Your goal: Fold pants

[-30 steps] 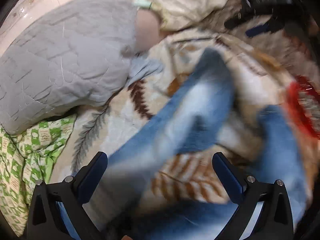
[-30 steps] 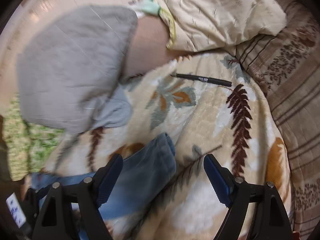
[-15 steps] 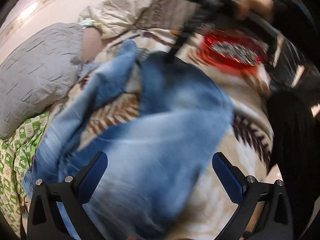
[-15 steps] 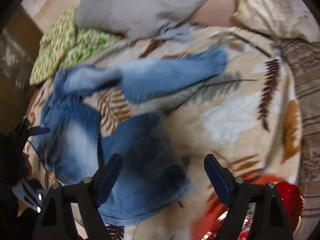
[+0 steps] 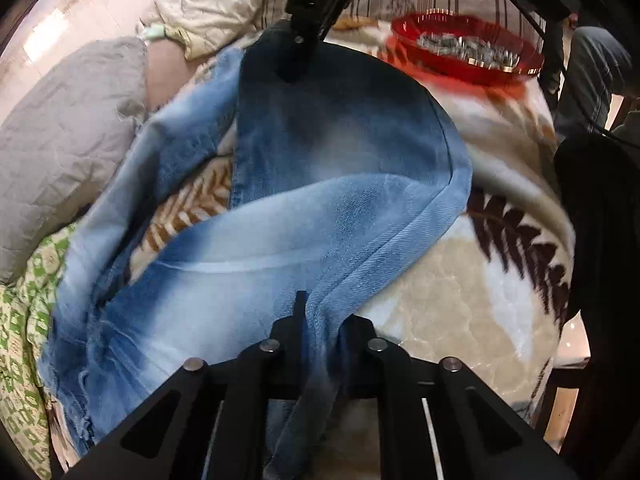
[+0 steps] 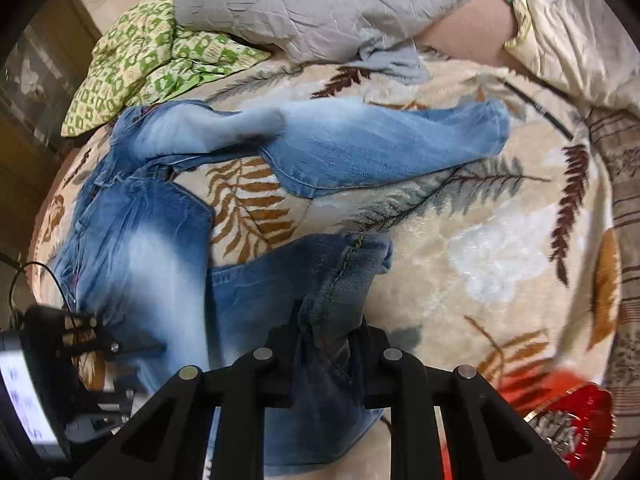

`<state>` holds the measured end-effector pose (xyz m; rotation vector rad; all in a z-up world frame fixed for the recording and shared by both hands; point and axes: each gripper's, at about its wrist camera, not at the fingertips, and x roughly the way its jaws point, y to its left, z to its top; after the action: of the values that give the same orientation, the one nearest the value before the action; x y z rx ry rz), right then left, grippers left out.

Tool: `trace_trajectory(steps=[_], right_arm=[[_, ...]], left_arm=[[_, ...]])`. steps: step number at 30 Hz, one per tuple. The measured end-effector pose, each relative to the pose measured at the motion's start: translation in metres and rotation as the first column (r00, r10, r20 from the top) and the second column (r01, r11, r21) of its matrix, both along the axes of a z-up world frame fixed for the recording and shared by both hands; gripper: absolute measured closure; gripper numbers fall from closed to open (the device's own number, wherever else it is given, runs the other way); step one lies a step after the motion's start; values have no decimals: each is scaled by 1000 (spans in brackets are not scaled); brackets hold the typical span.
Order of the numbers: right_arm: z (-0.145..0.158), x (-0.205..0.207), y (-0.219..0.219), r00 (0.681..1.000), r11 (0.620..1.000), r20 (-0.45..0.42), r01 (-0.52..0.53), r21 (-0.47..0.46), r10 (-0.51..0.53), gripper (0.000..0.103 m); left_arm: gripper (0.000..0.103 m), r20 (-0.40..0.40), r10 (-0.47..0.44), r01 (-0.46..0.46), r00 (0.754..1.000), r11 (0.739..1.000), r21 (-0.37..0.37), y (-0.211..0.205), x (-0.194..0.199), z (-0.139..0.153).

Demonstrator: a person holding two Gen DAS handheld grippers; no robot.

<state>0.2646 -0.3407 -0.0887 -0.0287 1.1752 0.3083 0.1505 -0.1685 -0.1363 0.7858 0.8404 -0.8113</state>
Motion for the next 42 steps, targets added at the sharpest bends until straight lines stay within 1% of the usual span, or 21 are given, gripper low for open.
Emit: trace_trajectory(steps=[5, 8, 9, 10, 11, 15, 17, 18, 20, 21, 22, 23, 24, 27, 29, 32, 35, 38, 39, 40, 42], right_arm=[[44, -19, -27, 990, 996, 110, 93, -15, -91, 83], [63, -24, -57, 968, 978, 156, 205, -48, -196, 84], [64, -23, -69, 963, 971, 142, 237, -35, -230, 84], [60, -21, -82, 956, 961, 109, 275, -6, -273, 84], [55, -18, -86, 954, 958, 86, 288, -9, -286, 84], [19, -9, -84, 955, 950, 2, 295, -99, -296, 84], [7, -8, -86, 948, 944, -25, 313, -101, -317, 83], [3, -9, -87, 945, 942, -35, 321, -100, -326, 81], [3, -9, -92, 933, 929, -37, 353, -115, -359, 67], [6, -10, -92, 929, 923, -30, 362, -127, -369, 47], [10, -11, -94, 926, 919, -14, 373, -130, -378, 29], [18, -15, -95, 924, 918, 14, 381, -112, -381, 28], [24, -18, -96, 924, 920, 32, 382, -93, -380, 28], [47, -23, -94, 922, 920, 76, 385, -66, -380, 27], [63, -25, -87, 922, 925, 118, 376, -47, -369, 27], [80, -25, -68, 927, 940, 161, 343, 1, -338, 26], [90, -19, -37, 942, 959, 181, 281, 38, -283, 25], [93, -8, 8, 961, 980, 190, 196, 41, -200, 25], [92, -3, 23, 966, 985, 192, 168, 37, -172, 25], [92, 3, 41, 971, 990, 194, 137, 32, -141, 25], [90, 12, 74, 976, 996, 194, 92, 22, -94, 24]], left_arm=[[94, 42, 2, 1, 999, 998, -60, 4, -7, 23], [95, 34, 4, -1, 999, 997, -74, 2, -9, 22], [95, 31, 7, -4, 999, 997, -72, 0, -10, 19], [95, 25, 5, -4, 1000, 998, -66, -4, -11, 15], [95, 15, 2, -1, 1000, 999, -52, -8, -11, 9], [95, -8, 9, -9, 1000, 999, 44, -24, -6, -22], [95, -11, 18, -17, 1000, 999, 36, -26, -4, -23], [95, -18, 22, -22, 1000, 999, 33, -26, -3, -22], [91, -28, 37, -36, 999, 999, 24, -24, 0, -18], [79, -31, 45, -44, 999, 999, 16, -23, 1, -15], [52, -24, 59, -59, 998, 998, 12, -21, 0, -13], [36, -11, 78, -78, 997, 997, 6, -19, 1, -11], [16, 3, 99, -99, 995, 995, -7, -15, 2, -6], [14, 18, 148, -147, 989, 987, -70, 0, -2, 11], [14, 50, 195, -188, 980, 976, -111, 20, -10, 28], [13, 64, 261, -249, 963, 956, -154, 53, -17, 45], [9, 71, 380, -360, 922, 911, -202, 102, -27, 66], [7, 48, 523, -497, 851, 832, -248, 161, -32, 77], [6, 32, 574, -548, 818, 794, -262, 183, -33, 79], [5, -2, 637, -612, 771, 739, -281, 209, -33, 78], [5, -57, 705, -685, 707, 663, -303, 243, -31, 71]])
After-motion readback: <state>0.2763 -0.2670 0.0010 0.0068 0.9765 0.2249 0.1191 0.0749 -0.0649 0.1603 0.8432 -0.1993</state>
